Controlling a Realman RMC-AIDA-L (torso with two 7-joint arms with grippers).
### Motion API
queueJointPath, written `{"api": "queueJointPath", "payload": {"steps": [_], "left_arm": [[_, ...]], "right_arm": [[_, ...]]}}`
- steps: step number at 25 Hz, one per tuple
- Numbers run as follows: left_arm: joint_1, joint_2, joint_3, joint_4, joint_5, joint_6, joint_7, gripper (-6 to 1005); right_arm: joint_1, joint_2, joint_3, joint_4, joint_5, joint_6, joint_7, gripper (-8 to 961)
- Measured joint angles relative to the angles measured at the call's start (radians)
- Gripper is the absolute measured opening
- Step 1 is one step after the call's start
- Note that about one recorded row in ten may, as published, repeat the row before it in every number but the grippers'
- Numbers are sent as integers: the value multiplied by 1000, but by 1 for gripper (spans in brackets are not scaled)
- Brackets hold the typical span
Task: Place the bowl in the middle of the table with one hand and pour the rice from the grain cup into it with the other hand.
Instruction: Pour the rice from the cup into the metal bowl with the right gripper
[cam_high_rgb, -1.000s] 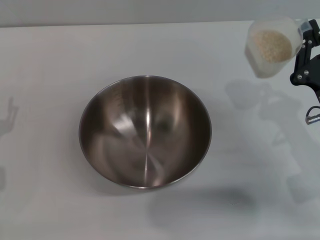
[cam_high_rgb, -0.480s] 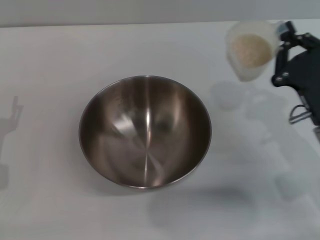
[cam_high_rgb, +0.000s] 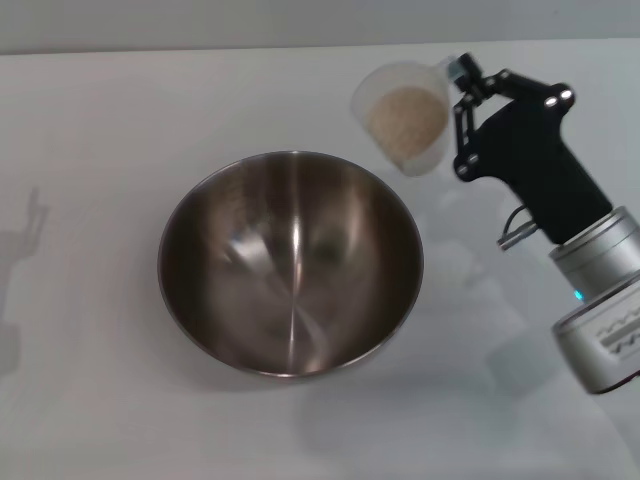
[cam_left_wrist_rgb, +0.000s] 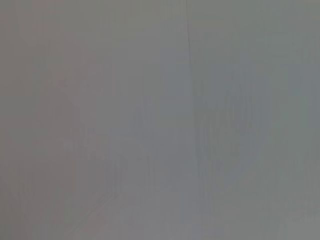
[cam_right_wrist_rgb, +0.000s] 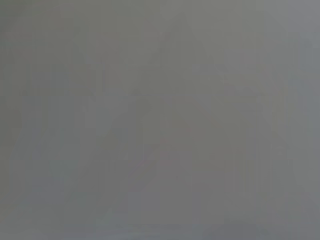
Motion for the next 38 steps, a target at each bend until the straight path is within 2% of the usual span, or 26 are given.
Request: {"api": "queueJointPath", "payload": {"steps": [18,28,38], "left_arm": [[-2,0,7,-1,0,-15,0,833],[-1,0,7,-6,0,-21,0,833],[5,0,16,-9,0,-25,0,833]], "right_arm": [[-5,2,-67,118,-25,64,-550,11],[-8,2,-84,216,-26,155,-996,11],[-15,3,-99,240,-89,179,-1236,10]]}}
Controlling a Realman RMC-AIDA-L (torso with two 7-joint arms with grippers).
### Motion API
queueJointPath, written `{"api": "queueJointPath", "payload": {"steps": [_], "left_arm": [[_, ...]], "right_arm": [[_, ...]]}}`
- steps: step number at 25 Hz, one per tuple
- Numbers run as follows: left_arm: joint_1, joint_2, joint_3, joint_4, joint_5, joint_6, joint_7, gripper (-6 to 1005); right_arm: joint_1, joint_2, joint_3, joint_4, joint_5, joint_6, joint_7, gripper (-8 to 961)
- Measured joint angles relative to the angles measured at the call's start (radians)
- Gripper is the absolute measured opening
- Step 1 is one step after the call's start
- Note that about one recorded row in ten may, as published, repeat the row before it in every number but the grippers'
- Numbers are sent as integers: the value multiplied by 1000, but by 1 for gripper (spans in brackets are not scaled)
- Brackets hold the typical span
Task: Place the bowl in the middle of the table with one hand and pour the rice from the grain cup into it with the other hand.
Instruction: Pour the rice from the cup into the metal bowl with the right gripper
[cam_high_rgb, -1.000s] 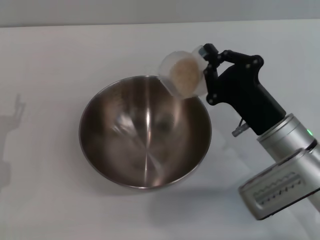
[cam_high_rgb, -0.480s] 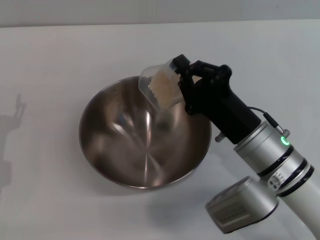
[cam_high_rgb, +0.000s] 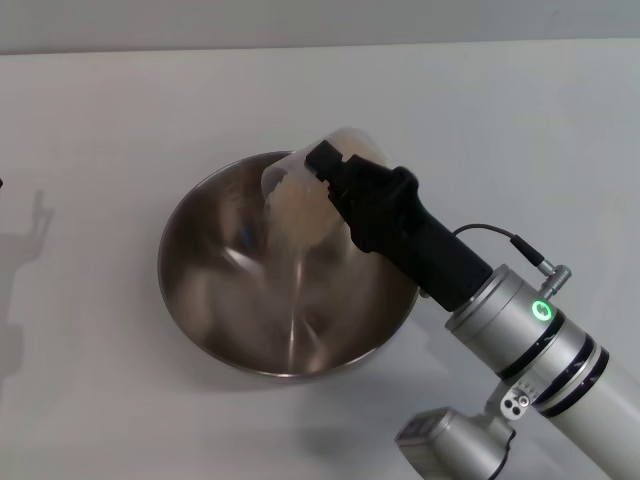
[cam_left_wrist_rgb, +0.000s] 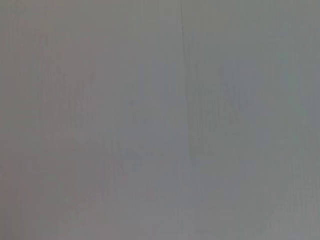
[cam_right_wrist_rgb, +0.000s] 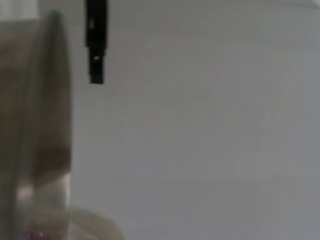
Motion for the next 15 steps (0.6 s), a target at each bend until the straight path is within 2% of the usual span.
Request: {"api": "queueJointPath", "payload": {"steps": [10,15], "left_arm": [[1,0,3,-1,0,-3,0,833],[2,0,13,-5,0,-3,0,833]], "right_arm": [[-3,0,-3,16,-2,44,-318,10],[-5,0,-6,34,-5,46,-372,10]]}}
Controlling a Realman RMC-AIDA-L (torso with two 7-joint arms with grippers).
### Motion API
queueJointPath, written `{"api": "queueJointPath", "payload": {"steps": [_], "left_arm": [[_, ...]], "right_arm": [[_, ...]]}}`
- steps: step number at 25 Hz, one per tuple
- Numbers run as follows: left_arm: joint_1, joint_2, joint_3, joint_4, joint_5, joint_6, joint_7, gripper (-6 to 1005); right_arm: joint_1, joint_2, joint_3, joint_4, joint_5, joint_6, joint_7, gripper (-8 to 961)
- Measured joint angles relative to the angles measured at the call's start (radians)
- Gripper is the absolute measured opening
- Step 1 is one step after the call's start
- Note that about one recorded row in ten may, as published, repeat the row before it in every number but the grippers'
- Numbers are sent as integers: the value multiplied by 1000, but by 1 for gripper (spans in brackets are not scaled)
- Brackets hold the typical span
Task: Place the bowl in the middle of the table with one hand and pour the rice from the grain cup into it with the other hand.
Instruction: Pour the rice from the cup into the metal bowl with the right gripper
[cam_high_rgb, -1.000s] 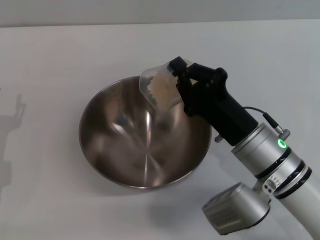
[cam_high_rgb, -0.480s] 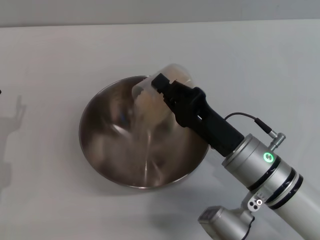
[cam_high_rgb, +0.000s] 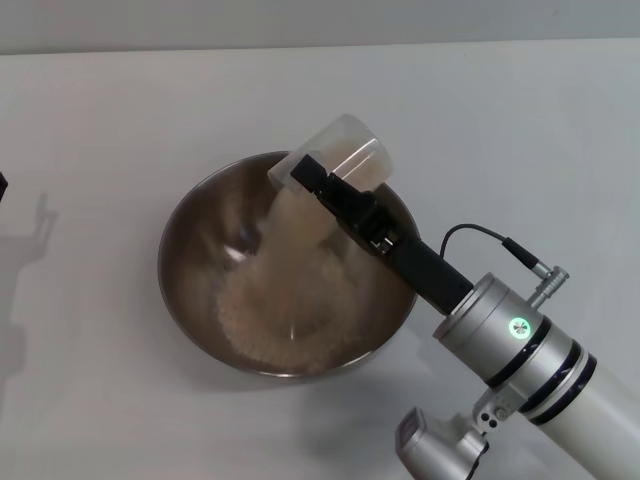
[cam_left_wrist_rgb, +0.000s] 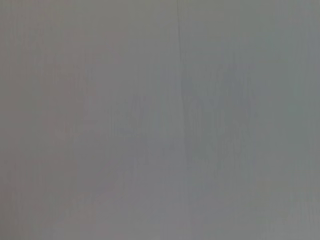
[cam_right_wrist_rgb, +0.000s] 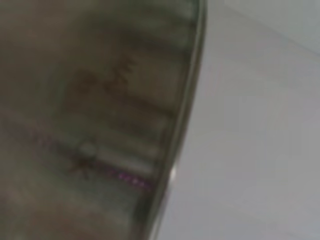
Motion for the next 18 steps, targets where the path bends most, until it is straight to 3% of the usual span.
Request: {"api": "queueJointPath", "payload": {"steps": [7,18], "left_arm": [[9,0,3,-3,0,0,-1,833],[12,0,3,-6,0,1,-2,833]], "right_arm": [[-1,0,-25,10,-9,12,-70,10],[-8,0,-27,14,-9,84,-347,10]]}}
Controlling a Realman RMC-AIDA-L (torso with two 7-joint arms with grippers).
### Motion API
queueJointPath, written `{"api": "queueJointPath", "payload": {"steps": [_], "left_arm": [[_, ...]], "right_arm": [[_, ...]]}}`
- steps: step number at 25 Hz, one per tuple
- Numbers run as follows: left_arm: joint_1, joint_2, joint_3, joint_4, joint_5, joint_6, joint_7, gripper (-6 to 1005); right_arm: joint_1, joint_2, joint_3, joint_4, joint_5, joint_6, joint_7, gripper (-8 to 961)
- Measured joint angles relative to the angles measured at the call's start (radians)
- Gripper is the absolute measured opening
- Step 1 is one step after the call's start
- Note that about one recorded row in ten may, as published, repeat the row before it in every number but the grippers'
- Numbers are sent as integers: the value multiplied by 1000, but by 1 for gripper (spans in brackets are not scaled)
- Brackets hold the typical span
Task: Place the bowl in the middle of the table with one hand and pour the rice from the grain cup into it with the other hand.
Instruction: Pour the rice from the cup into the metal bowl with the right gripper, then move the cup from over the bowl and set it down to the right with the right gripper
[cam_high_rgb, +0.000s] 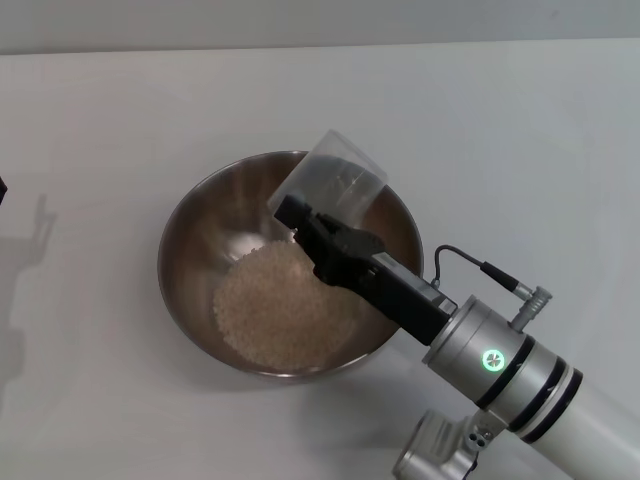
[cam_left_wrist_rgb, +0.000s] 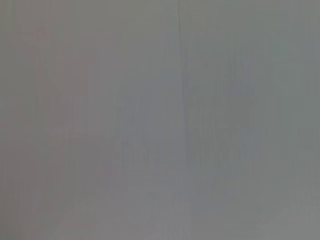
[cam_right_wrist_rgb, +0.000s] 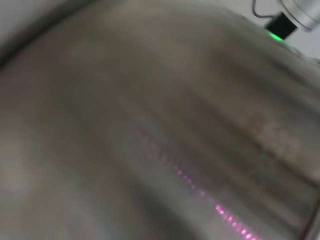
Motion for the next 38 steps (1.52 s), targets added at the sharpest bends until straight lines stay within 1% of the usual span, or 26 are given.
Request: {"api": "queueJointPath", "payload": {"steps": [9,18,22,24,25,28,29,30,31,33,34,35,38], "left_arm": [[0,0,0,-1,0,0,0,833],[-1,0,0,-2,0,-1,0,833],[-1,0,0,-2,0,-1,0,833],[-1,0,0,-2,0,-1,0,833],[-1,0,0,-2,0,-1,0,833],[0,0,0,-2,0,-1,0,833],[0,0,0,-2,0,-1,0,833],[0,0,0,-2,0,-1,0,833],[0,0,0,-2,0,-1,0,833],[0,0,1,-2,0,-1,-5,833],[0,0,1,-2,0,-1,-9,833],[0,0,1,-2,0,-1,-9,833],[0,0,2,-2,0,-1,-10,833]], "right_arm": [[7,0,-2,-3,0,22,-107,12],[9,0,-1,-7,-8,26,-121,13],[7,0,4,3,-9,25,-95,14],[1,0,11,24,-5,10,-19,14],[1,0,11,24,-5,10,-19,14],[-5,0,15,46,2,-23,115,15],[-13,0,22,64,15,-54,244,15],[-17,0,26,72,27,-73,317,15],[-17,0,26,72,27,-73,317,15],[-24,0,29,81,44,-113,452,16],[-35,0,31,89,57,-153,584,16],[-35,0,31,89,57,-153,584,16],[-48,0,35,118,98,-173,732,17]]}}
